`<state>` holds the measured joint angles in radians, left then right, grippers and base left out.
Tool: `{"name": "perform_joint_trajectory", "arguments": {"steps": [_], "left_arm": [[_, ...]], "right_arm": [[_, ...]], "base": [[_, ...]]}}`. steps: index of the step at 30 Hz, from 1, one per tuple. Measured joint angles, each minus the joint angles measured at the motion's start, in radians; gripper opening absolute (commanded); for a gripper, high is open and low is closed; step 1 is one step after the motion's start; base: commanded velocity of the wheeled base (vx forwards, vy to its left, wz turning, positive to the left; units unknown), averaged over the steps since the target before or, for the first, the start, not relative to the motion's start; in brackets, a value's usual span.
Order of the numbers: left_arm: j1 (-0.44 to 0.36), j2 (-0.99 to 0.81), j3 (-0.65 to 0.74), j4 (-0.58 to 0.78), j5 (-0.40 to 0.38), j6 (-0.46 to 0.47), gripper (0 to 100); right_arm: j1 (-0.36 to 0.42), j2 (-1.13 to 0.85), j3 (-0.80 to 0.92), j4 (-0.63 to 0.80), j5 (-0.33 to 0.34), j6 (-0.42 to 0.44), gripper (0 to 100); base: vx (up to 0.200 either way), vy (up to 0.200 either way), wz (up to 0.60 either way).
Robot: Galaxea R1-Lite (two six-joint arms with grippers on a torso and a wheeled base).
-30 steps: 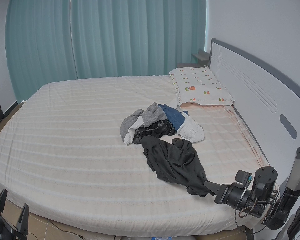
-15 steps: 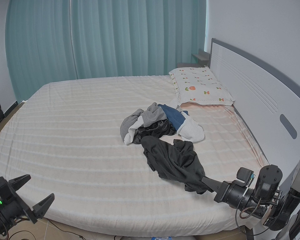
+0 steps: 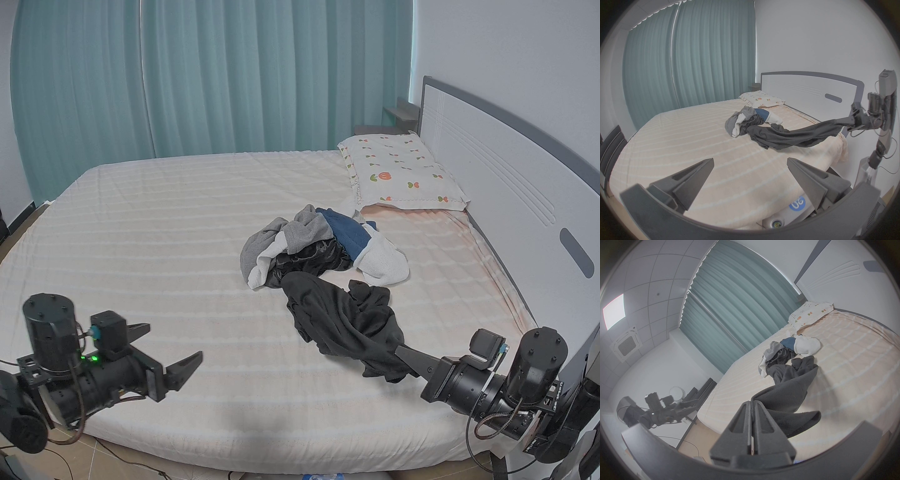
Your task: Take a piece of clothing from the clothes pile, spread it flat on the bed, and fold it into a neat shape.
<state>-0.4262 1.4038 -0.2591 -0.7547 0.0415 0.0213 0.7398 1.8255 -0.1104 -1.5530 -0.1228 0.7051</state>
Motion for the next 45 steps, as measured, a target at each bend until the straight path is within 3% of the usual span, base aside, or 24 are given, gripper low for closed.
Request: {"name": "perform_joint_trajectory", "arguments": {"steps": [11, 15, 18, 24, 33, 45], "left_arm": [[-0.284, 0.545, -0.152, -0.407, 0.172, -0.066, 100], [-0.387, 0.698, -0.255, -0.502, 0.222, -0.092, 100], [-0.421, 0.766, -0.294, -0.52, 0.236, -0.118, 100], [-0.431, 0.827, -0.347, -0.527, 0.251, -0.163, 100], [-0.386, 0.837, -0.354, -0.532, 0.284, -0.171, 100], [-0.257, 0.882, -0.441, -0.53, 0.287, -0.237, 100]], "right_arm": [[0.065, -0.041, -0.037, 0.0, -0.042, -0.018, 0], [0.097, -0.068, -0.067, 0.0, -0.073, -0.028, 0], [0.134, -0.089, -0.086, 0.0, -0.085, -0.049, 0], [0.173, -0.113, -0.109, 0.0, -0.092, -0.08, 0], [0.161, -0.16, -0.113, 0.0, -0.091, -0.082, 0], [0.174, -0.198, -0.107, 0.0, -0.086, -0.077, 0]], "base": [[0.0, 0.0, 0.0], [0.0, 0.0, 0.0], [0.0, 0.0, 0.0], [0.0, 0.0, 0.0], [0.0, 0.0, 0.0], [0.0, 0.0, 0.0]]}}
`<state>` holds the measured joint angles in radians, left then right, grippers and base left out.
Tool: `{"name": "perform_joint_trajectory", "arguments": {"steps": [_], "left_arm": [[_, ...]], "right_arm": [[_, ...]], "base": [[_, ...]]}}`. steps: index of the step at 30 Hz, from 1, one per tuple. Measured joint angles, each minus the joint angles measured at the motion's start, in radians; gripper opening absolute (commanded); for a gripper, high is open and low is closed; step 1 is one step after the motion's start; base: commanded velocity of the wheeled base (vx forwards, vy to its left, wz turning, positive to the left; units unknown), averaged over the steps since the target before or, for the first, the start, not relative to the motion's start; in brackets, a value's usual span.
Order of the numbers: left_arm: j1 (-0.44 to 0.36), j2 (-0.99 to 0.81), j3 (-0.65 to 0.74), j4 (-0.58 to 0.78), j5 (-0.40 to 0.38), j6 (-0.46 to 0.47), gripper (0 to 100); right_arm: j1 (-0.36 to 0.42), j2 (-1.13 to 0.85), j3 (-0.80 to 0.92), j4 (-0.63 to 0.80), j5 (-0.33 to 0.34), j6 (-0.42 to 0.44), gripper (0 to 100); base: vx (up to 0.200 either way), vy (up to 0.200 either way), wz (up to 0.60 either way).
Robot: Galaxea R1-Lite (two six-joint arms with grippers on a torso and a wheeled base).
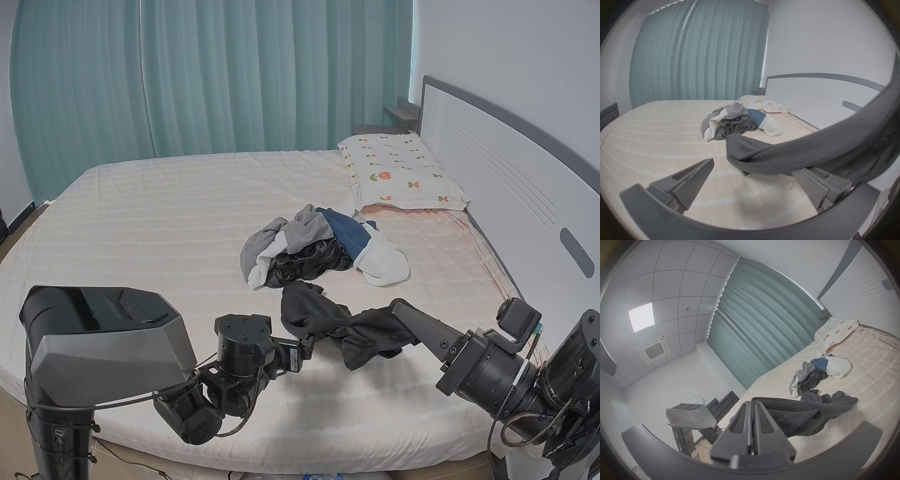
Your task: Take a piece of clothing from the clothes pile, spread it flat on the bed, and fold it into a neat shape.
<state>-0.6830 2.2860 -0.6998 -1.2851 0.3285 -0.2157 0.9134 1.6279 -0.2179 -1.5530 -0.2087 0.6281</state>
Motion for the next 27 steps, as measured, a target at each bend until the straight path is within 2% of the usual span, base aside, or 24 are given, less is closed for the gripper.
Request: {"name": "perform_joint_trajectory", "arguments": {"steps": [7, 15, 21, 27], "left_arm": [[0.022, 0.07, -0.114, 0.021, -0.007, -0.008, 100], [0.066, 0.144, -0.333, 0.126, -0.006, -0.016, 100], [0.132, 0.217, -0.456, 0.169, 0.06, -0.021, 100], [0.184, 0.248, -0.469, 0.166, 0.074, -0.023, 100]], "right_arm": [[-0.001, 0.003, -0.001, 0.0, 0.002, 0.009, 0], [0.002, 0.008, 0.001, 0.0, 0.002, 0.008, 0], [-0.019, -0.001, -0.003, 0.0, 0.002, 0.009, 0], [-0.051, 0.001, 0.0, 0.0, 0.004, 0.03, 0]], "base": [[0.0, 0.0, 0.0], [0.0, 0.0, 0.0], [0.0, 0.0, 0.0], [0.0, 0.0, 0.0]]}}
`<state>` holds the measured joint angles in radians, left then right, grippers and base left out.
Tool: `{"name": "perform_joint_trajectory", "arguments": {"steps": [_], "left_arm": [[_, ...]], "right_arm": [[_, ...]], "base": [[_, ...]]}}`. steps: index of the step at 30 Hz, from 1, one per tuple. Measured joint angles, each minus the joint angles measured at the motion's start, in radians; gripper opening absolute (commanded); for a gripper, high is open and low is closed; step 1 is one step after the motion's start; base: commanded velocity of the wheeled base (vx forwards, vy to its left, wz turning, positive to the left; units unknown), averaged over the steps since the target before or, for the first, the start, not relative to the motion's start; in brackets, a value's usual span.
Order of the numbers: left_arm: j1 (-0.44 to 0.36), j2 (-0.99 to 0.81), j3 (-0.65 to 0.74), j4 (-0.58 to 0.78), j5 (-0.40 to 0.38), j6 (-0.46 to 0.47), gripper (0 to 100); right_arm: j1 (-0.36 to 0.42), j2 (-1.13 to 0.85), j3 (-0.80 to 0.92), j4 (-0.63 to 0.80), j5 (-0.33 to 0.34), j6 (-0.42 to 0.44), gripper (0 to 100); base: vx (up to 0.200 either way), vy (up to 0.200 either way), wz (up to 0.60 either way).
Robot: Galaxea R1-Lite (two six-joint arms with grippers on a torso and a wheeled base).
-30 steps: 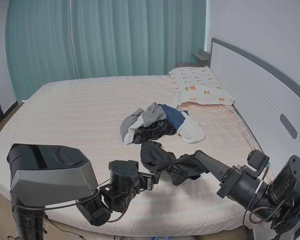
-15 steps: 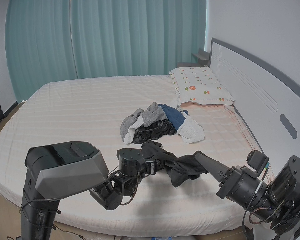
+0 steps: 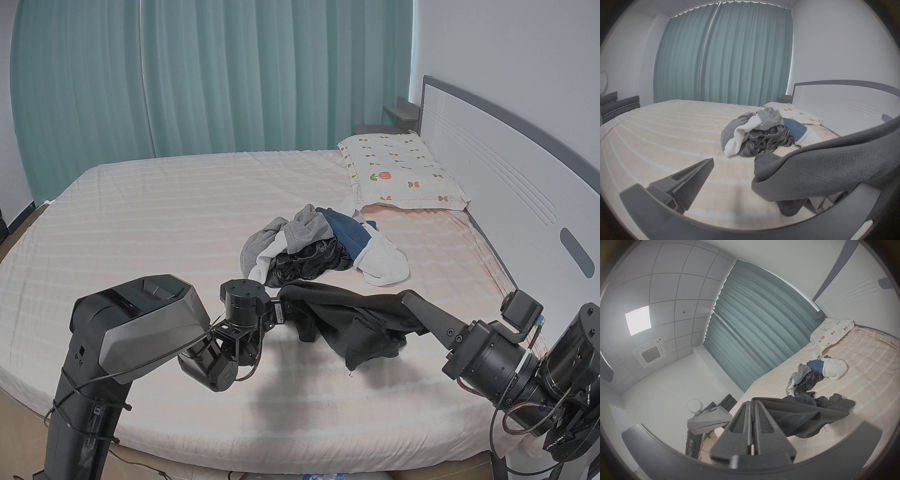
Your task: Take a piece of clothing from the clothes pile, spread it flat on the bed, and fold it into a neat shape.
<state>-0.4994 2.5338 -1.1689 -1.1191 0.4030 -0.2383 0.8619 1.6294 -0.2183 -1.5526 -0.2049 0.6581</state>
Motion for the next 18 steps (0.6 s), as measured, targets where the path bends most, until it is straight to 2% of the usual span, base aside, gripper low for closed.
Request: {"name": "perform_joint_trajectory", "arguments": {"steps": [5, 10, 13, 18], "left_arm": [[0.013, -0.028, 0.106, -0.005, -0.013, 0.001, 100], [-0.012, -0.079, 0.216, -0.008, -0.107, 0.006, 100], [-0.04, -0.098, 0.248, -0.001, -0.17, 0.009, 100], [-0.066, -0.086, 0.235, 0.006, -0.203, 0.011, 100]], "right_arm": [[-0.032, 0.008, 0.0, 0.0, 0.006, 0.029, 0], [-0.049, 0.024, 0.001, 0.0, 0.013, 0.043, 0], [-0.051, 0.032, 0.002, 0.0, 0.014, 0.045, 0], [-0.049, 0.041, 0.002, 0.0, 0.014, 0.046, 0]], "base": [[0.0, 0.0, 0.0], [0.0, 0.0, 0.0], [0.0, 0.0, 0.0], [0.0, 0.0, 0.0]]}}
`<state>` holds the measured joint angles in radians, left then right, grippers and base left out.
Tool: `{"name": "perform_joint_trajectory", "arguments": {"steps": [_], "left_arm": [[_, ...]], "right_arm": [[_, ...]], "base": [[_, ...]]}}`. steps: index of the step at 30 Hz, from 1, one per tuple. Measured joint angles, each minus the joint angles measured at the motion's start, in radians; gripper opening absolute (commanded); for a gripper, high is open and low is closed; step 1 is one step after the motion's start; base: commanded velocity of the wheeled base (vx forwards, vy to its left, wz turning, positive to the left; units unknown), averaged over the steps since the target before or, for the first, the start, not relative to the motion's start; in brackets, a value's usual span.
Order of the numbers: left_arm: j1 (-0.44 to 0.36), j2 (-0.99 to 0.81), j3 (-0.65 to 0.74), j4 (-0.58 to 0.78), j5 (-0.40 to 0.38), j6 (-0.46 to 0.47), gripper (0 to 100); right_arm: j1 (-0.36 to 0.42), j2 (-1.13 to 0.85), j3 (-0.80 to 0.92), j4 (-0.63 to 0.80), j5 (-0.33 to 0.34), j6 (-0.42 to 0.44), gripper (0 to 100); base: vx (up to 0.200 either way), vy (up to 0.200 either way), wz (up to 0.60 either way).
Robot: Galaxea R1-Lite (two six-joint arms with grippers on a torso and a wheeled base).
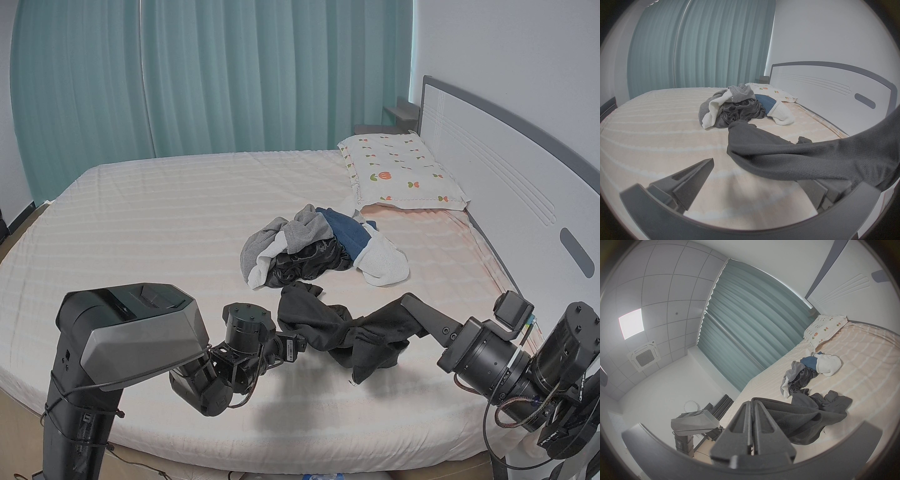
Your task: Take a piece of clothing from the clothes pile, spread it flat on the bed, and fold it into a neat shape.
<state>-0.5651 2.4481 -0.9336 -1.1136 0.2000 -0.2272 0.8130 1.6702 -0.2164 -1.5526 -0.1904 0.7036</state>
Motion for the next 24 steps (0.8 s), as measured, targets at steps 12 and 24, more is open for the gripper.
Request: {"name": "perform_joint_trajectory", "arguments": {"steps": [12, 24], "left_arm": [[-0.027, 0.031, 0.028, -0.03, -0.024, -0.023, 100], [-0.056, -0.076, 0.214, -0.163, -0.082, -0.028, 100]], "right_arm": [[0.032, -0.028, -0.039, 0.0, 0.011, -0.021, 0], [0.051, 0.021, -0.217, 0.0, 0.054, -0.126, 0]], "base": [[0.0, 0.0, 0.0], [0.0, 0.0, 0.0]]}}
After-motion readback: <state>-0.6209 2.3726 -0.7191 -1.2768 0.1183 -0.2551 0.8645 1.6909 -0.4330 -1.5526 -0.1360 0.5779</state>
